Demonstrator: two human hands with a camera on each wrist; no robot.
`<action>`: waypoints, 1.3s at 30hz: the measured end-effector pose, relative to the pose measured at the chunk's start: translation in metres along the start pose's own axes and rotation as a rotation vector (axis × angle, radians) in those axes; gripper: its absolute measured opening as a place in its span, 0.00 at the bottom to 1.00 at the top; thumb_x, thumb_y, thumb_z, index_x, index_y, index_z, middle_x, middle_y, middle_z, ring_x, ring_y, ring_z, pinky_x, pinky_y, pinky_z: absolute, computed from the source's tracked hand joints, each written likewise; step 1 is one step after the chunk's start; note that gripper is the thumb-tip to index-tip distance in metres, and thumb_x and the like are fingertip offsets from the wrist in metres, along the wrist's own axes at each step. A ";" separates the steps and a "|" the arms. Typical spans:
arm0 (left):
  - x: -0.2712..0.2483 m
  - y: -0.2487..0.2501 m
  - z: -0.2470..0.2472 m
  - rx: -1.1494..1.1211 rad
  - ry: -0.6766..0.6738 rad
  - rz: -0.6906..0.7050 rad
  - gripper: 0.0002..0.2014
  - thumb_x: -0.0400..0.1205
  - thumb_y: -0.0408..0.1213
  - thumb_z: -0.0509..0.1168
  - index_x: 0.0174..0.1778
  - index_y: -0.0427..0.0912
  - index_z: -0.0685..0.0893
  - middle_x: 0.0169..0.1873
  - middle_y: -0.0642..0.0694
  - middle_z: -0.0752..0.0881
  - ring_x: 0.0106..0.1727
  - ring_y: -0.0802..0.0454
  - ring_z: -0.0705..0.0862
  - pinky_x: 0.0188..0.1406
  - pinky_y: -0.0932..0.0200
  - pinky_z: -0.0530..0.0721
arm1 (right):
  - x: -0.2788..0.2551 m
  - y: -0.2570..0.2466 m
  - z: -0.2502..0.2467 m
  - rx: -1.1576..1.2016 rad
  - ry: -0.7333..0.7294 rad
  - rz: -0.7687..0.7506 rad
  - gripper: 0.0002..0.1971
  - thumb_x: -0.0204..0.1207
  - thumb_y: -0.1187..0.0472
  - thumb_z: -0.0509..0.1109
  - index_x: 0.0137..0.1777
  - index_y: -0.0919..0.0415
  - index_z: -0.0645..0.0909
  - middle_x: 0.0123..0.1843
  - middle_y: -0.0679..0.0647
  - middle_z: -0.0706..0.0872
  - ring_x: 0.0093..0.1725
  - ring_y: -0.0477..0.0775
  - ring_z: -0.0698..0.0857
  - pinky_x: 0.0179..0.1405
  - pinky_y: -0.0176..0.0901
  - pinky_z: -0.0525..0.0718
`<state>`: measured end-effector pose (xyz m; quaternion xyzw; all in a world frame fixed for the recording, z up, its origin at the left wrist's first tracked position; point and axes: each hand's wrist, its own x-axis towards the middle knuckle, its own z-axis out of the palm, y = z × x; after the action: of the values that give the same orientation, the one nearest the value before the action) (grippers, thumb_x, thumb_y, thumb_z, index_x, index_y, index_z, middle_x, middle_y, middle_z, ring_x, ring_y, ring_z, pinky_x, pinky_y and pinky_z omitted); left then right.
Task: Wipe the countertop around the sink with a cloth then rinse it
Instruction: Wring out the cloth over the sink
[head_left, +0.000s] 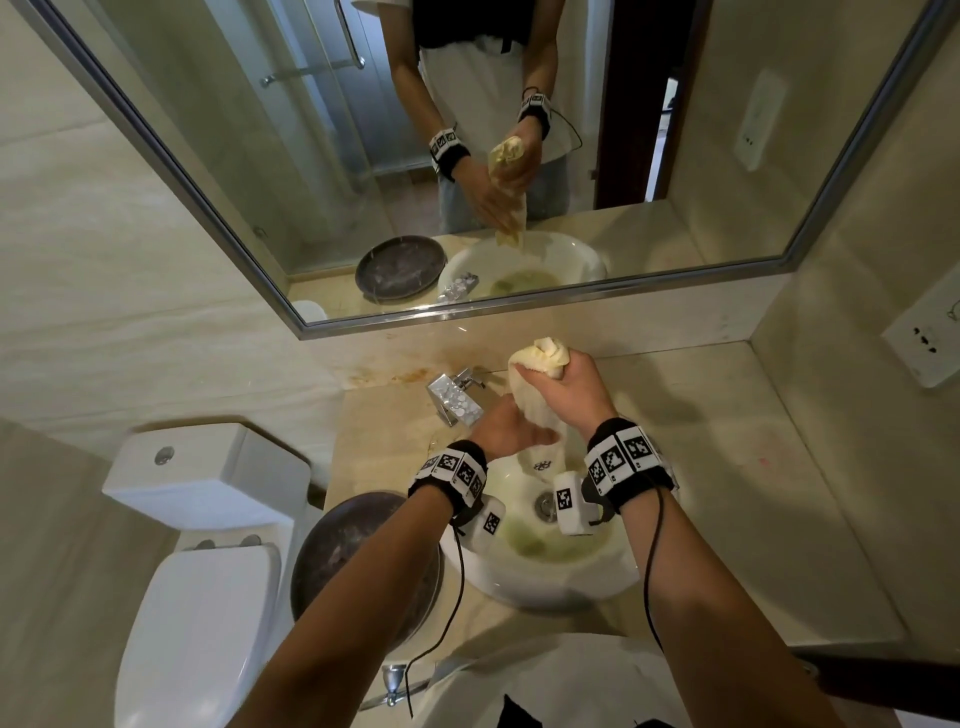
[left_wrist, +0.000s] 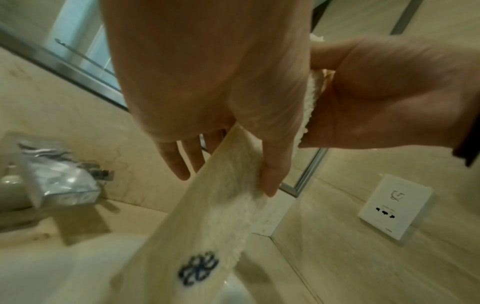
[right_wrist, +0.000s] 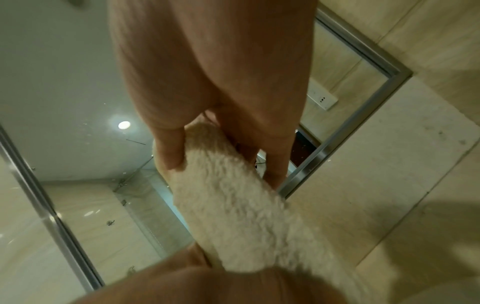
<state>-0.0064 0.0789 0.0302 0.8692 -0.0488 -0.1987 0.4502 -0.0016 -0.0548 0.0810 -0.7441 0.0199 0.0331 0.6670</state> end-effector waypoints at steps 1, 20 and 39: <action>-0.001 -0.003 0.001 -0.022 0.007 -0.017 0.29 0.68 0.39 0.81 0.63 0.49 0.78 0.60 0.47 0.87 0.61 0.48 0.85 0.64 0.44 0.84 | 0.000 -0.001 0.000 -0.010 0.000 -0.009 0.11 0.74 0.58 0.81 0.53 0.50 0.85 0.46 0.42 0.89 0.47 0.36 0.86 0.45 0.30 0.81; -0.024 -0.045 -0.010 0.184 0.043 -0.102 0.27 0.71 0.30 0.76 0.67 0.44 0.80 0.47 0.49 0.84 0.47 0.46 0.84 0.44 0.56 0.79 | 0.002 -0.006 -0.008 0.220 0.145 0.152 0.09 0.61 0.61 0.78 0.36 0.55 0.80 0.32 0.53 0.84 0.36 0.57 0.86 0.40 0.50 0.83; -0.028 -0.068 -0.031 0.284 0.002 -0.109 0.21 0.80 0.44 0.74 0.60 0.45 0.70 0.53 0.48 0.85 0.46 0.50 0.84 0.39 0.55 0.83 | 0.014 0.039 -0.037 0.152 0.364 0.332 0.13 0.77 0.58 0.74 0.60 0.55 0.82 0.45 0.58 0.90 0.34 0.49 0.87 0.46 0.47 0.86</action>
<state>-0.0267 0.1504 -0.0001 0.9256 -0.0288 -0.2133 0.3115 0.0106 -0.0961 0.0456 -0.6720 0.2639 0.0061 0.6919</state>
